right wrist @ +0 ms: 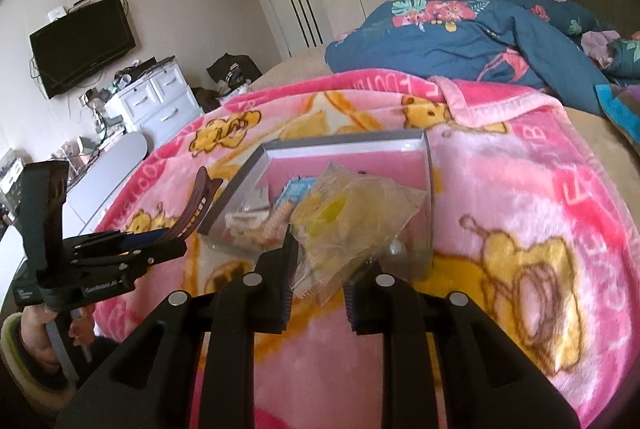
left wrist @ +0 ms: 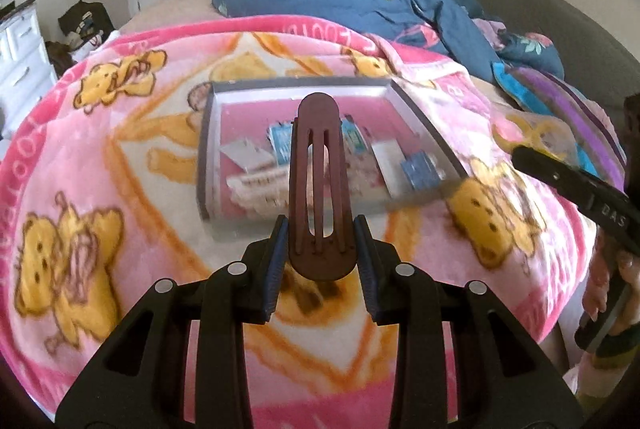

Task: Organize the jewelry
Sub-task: 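Carry the brown clip with the left tool while the right tool carries the rings bag to the box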

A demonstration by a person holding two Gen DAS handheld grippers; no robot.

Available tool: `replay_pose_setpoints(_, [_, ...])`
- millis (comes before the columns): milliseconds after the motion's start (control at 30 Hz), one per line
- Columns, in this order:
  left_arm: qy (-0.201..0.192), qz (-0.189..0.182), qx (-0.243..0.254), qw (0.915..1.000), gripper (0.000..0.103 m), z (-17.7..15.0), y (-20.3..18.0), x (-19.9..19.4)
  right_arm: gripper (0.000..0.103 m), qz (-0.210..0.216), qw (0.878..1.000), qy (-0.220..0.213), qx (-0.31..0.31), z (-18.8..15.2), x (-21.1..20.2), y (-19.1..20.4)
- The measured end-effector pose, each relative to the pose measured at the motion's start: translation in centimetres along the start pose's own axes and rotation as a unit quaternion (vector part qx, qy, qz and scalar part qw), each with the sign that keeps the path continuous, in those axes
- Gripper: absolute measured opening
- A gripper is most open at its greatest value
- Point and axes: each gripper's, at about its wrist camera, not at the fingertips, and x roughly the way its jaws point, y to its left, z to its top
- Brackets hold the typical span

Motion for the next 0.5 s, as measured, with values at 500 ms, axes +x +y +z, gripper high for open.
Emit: replay_pose_setpoints(500, [0.006, 0.022, -0.005, 0.9997, 0.008, 4.8, 2.9, 5.4, 0.020, 0.002, 0.998, 0.064, 0.006, 1.7, 8.3, -0.4])
